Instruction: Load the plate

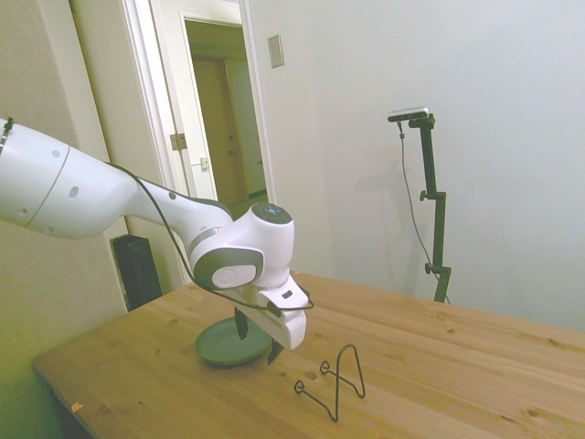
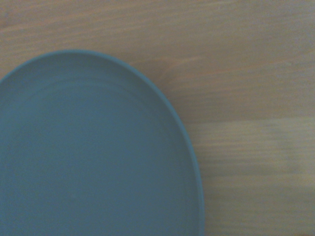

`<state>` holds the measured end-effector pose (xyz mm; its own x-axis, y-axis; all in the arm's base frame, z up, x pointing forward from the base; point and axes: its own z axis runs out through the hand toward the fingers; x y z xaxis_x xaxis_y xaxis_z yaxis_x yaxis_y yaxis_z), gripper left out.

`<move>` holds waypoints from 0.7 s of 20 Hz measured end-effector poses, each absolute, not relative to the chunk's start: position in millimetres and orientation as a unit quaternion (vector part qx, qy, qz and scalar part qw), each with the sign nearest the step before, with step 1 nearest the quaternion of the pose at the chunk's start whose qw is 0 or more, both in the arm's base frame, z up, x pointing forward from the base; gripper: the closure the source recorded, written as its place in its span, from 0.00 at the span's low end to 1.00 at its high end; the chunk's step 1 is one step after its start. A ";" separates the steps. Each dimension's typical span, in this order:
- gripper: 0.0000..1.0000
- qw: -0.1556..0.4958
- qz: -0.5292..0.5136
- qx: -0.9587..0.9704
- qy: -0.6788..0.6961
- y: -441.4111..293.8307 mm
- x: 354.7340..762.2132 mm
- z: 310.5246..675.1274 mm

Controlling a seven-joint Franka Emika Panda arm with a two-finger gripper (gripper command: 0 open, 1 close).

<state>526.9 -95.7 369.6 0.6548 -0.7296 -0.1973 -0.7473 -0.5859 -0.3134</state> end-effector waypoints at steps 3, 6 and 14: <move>0.00 0.186 0.023 -0.890 0.415 -89.4 534.9 357.5; 0.00 0.188 0.029 -0.892 0.409 -77.9 538.5 350.9; 1.00 0.202 0.031 -0.892 0.404 -67.6 541.8 349.1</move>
<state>541.8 -67.6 349.1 0.6720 -0.7074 -0.2191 -0.7328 -0.5924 -0.3348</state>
